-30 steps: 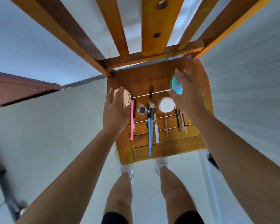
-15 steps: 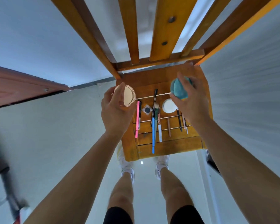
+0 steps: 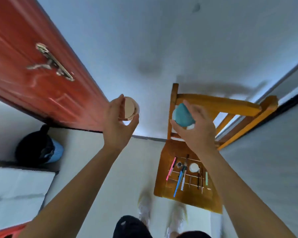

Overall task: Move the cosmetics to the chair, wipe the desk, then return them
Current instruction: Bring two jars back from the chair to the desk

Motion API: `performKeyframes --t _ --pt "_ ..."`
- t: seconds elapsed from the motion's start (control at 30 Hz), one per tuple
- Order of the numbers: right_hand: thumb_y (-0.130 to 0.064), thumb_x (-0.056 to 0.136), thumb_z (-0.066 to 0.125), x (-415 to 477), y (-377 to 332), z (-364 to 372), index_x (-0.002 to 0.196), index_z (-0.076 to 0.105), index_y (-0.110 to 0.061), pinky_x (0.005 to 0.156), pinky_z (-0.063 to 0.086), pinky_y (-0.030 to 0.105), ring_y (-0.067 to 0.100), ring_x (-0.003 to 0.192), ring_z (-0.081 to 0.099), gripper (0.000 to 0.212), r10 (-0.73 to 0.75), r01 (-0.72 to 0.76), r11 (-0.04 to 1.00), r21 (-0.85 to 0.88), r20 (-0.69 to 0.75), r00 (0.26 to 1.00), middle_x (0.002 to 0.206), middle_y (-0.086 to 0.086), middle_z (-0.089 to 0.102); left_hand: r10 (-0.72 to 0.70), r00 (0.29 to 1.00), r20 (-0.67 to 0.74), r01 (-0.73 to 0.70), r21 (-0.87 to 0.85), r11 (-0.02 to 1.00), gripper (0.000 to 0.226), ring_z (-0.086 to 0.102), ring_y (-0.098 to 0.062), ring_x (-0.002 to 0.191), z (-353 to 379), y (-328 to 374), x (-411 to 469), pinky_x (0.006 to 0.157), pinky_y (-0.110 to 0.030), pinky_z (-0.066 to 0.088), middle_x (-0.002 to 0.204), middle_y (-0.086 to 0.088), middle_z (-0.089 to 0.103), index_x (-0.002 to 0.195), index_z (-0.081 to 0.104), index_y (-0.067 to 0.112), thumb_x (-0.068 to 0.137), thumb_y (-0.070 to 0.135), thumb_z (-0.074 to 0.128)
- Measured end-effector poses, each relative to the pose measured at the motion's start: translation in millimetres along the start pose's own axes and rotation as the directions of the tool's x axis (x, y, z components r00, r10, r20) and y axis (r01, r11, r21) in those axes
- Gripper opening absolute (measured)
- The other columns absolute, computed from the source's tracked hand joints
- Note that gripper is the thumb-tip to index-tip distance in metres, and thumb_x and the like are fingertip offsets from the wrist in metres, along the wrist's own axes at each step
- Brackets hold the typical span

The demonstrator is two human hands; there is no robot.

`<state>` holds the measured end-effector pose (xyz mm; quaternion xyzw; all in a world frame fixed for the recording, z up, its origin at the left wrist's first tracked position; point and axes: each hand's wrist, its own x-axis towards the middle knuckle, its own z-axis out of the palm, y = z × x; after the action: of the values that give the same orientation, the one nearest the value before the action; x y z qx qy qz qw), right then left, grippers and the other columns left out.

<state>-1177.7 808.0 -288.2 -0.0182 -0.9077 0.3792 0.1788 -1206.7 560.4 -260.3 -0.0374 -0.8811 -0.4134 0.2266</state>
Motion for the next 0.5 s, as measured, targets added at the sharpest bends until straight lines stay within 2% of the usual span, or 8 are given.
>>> performKeyframes --t 0.07,0.1,0.17,0.23,0.3,0.43,0.5 --pt "-0.063 0.082 0.070 22 -40 -6 0.145 0.048 -0.030 0.084 0.048 0.018 0.001 0.111 0.043 0.075 -0.138 0.138 0.989 0.057 -0.016 0.990 0.129 -0.005 0.054 -0.009 0.992 -0.123 0.014 0.034 0.999 0.068 0.054 -0.007 0.118 -49 14 8 0.085 -0.035 0.056 0.125 0.035 0.046 0.137 0.049 0.032 0.076 0.036 0.081" --pt "-0.066 0.081 0.068 32 -60 -6 0.144 0.050 -0.029 0.084 0.049 0.019 0.001 0.111 0.043 0.075 -0.205 0.206 0.974 0.092 -0.021 0.979 0.128 -0.004 0.055 -0.026 0.985 -0.173 0.033 0.039 0.999 0.070 0.056 -0.007 0.117 -73 18 9 0.084 -0.030 0.056 0.124 0.039 0.044 0.136 0.049 0.034 0.075 0.037 0.081" --pt "-0.067 0.080 0.068 44 -101 0 0.142 0.053 -0.027 0.084 0.052 0.022 0.002 0.111 0.045 0.075 -0.312 0.309 0.938 0.158 -0.006 0.950 0.127 -0.003 0.057 -0.060 0.967 -0.249 0.079 0.067 0.995 0.071 0.056 -0.003 0.116 -118 22 4 0.085 -0.015 0.051 0.122 0.035 0.045 0.137 0.051 0.034 0.073 0.041 0.081" --pt "-0.062 0.076 0.075 44 -146 12 0.140 0.055 -0.027 0.084 0.057 0.026 0.005 0.110 0.050 0.075 -0.382 0.366 0.902 0.229 0.028 0.924 0.125 -0.003 0.057 -0.119 0.944 -0.308 0.159 0.109 0.981 0.071 0.051 0.009 0.114 -164 25 -8 0.087 -0.008 0.045 0.121 0.024 0.049 0.137 0.051 0.034 0.073 0.045 0.081" --pt "-0.055 0.073 0.083 30 -191 28 0.137 0.059 -0.027 0.080 0.059 0.031 0.005 0.106 0.053 0.074 -0.438 0.401 0.860 0.316 0.053 0.898 0.121 -0.005 0.057 -0.171 0.919 -0.356 0.238 0.155 0.959 0.069 0.049 0.013 0.108 -210 23 -30 0.088 -0.006 0.041 0.118 0.018 0.053 0.135 0.052 0.036 0.074 0.046 0.081" --pt "-0.053 0.068 0.087 -24 -287 71 0.133 0.062 -0.032 0.080 0.059 0.037 0.005 0.104 0.060 0.073 -0.553 0.452 0.769 0.453 0.115 0.825 0.117 -0.013 0.057 -0.220 0.853 -0.472 0.331 0.164 0.929 0.065 0.053 0.003 0.106 -313 8 -88 0.089 -0.021 0.048 0.116 0.015 0.055 0.133 0.055 0.033 0.074 0.048 0.081" --pt "-0.053 0.066 0.088 -70 -347 100 0.132 0.063 -0.036 0.084 0.057 0.034 0.001 0.105 0.059 0.073 -0.622 0.495 0.712 0.497 0.120 0.774 0.116 -0.017 0.056 -0.228 0.815 -0.533 0.364 0.164 0.917 0.067 0.054 0.004 0.103 -378 -8 -133 0.084 -0.016 0.048 0.115 0.018 0.053 0.134 0.055 0.033 0.074 0.050 0.081"
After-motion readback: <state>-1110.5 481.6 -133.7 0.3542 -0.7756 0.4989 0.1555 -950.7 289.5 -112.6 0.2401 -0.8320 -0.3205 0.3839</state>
